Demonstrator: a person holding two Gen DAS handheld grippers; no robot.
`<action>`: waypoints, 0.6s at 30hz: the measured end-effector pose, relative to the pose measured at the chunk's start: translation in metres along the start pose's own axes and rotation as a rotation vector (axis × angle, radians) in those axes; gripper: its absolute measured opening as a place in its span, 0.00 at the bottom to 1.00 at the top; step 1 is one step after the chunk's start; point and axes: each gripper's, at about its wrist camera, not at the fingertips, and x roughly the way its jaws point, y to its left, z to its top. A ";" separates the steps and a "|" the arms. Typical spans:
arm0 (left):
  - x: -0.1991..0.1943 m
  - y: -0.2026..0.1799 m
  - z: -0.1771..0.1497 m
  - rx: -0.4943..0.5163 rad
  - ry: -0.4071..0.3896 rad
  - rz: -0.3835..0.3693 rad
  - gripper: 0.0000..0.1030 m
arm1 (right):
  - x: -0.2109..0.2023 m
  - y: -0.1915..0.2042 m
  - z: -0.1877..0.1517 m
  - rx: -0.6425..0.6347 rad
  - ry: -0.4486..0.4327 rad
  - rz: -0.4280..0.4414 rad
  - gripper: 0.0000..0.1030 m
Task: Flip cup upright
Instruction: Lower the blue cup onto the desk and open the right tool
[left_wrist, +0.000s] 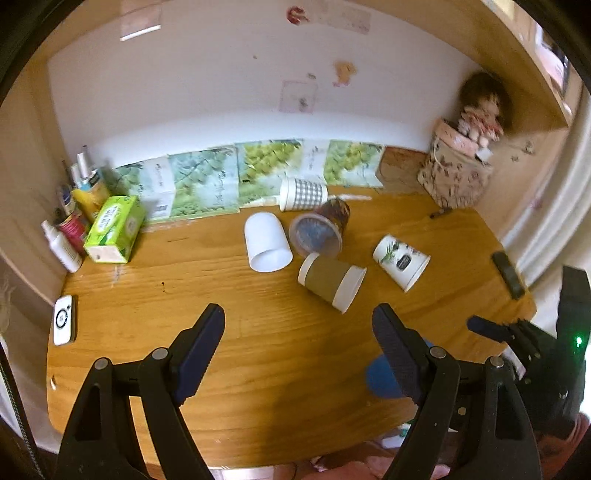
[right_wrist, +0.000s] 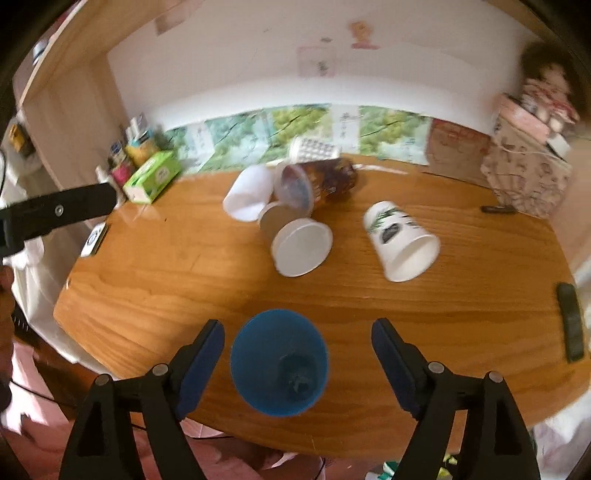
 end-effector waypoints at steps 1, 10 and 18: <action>-0.005 -0.003 0.002 -0.022 0.001 -0.004 0.83 | -0.007 -0.002 0.001 0.009 -0.003 -0.016 0.80; -0.040 -0.033 -0.007 -0.106 -0.004 0.056 0.83 | -0.066 -0.030 -0.002 0.156 -0.001 -0.022 0.81; -0.052 -0.053 -0.025 -0.184 -0.018 0.087 0.83 | -0.099 -0.038 -0.001 0.145 -0.041 0.008 0.84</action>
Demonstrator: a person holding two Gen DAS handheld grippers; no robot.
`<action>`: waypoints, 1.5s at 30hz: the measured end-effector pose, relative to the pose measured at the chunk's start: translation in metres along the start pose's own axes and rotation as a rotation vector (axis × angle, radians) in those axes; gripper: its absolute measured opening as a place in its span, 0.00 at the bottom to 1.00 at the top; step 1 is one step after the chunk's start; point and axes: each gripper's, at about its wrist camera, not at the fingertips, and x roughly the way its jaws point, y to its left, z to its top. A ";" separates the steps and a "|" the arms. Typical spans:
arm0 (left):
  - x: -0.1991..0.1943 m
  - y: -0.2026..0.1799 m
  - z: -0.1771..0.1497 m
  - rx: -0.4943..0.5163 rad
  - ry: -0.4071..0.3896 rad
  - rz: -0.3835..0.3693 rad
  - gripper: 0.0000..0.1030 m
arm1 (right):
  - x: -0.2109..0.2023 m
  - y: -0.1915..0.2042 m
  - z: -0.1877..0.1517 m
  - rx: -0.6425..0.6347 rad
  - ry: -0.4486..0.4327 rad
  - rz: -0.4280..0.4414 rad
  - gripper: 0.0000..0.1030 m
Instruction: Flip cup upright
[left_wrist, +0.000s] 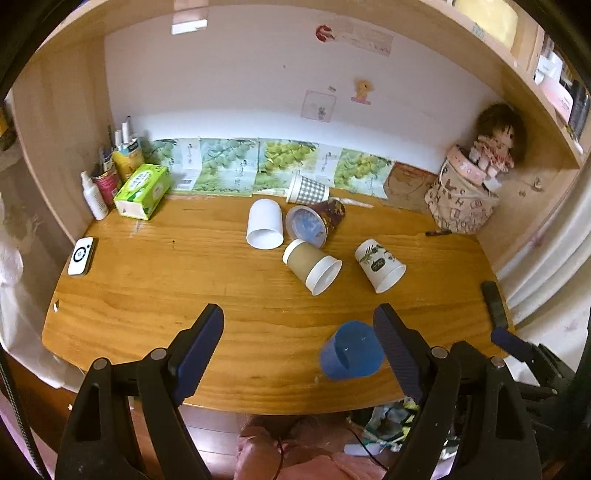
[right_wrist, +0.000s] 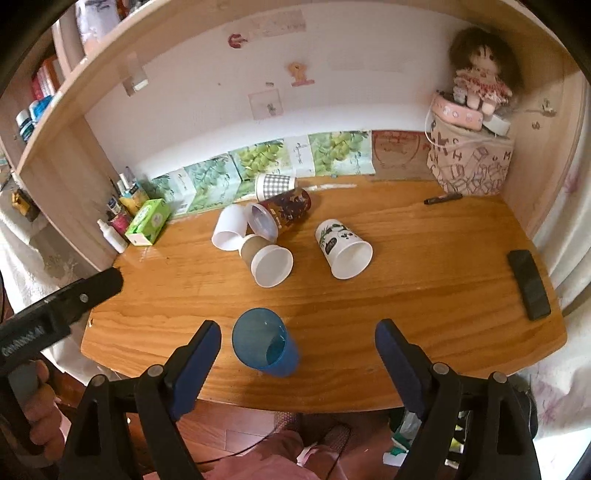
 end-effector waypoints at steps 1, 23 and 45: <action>-0.002 -0.002 -0.002 -0.007 -0.008 0.012 0.83 | -0.002 -0.001 0.000 -0.005 0.000 0.003 0.84; -0.030 -0.034 -0.034 -0.027 -0.161 0.108 0.83 | -0.050 -0.023 -0.024 -0.011 -0.179 -0.054 1.00; -0.051 -0.076 -0.038 0.112 -0.328 0.260 0.98 | -0.059 -0.036 -0.027 -0.031 -0.251 -0.020 1.00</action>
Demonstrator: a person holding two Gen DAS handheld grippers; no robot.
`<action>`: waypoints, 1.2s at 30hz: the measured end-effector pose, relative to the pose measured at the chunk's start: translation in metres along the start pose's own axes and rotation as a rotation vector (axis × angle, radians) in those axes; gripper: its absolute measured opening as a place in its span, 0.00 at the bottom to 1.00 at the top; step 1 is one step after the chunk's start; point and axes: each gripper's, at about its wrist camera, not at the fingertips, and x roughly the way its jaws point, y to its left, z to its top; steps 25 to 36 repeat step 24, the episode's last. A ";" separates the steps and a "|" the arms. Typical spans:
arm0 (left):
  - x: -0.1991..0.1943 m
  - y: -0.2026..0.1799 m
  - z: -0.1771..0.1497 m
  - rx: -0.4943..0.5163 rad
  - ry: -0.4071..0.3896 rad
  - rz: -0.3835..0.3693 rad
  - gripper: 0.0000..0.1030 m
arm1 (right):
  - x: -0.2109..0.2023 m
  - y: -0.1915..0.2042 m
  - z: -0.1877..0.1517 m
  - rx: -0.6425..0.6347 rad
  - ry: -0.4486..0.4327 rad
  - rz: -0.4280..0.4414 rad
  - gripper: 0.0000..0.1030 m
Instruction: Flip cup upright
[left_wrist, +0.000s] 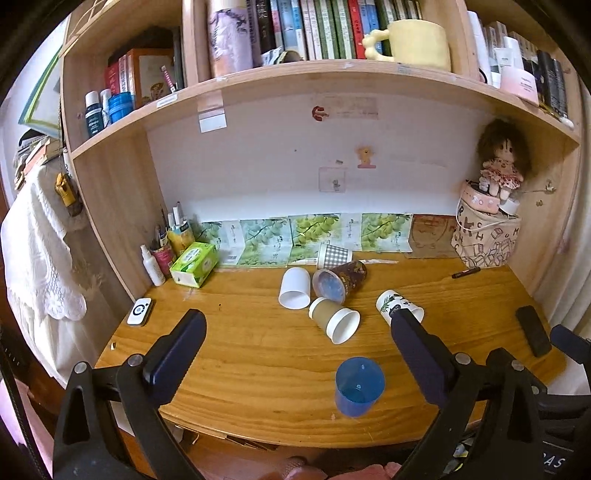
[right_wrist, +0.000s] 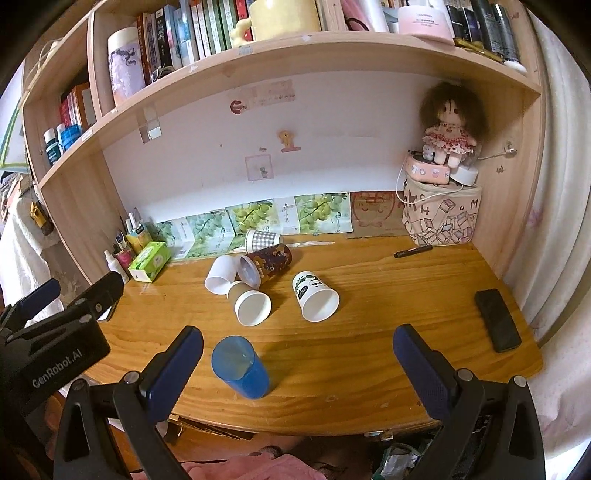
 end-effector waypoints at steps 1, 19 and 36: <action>0.000 -0.001 0.000 0.003 -0.001 -0.002 0.98 | 0.000 -0.001 0.000 0.000 0.000 0.000 1.00; 0.009 -0.009 0.004 0.012 0.019 0.021 0.98 | 0.013 -0.004 0.006 0.016 0.022 0.028 1.00; 0.015 -0.006 0.004 0.004 0.039 0.033 0.98 | 0.021 -0.002 0.008 0.017 0.041 0.044 1.00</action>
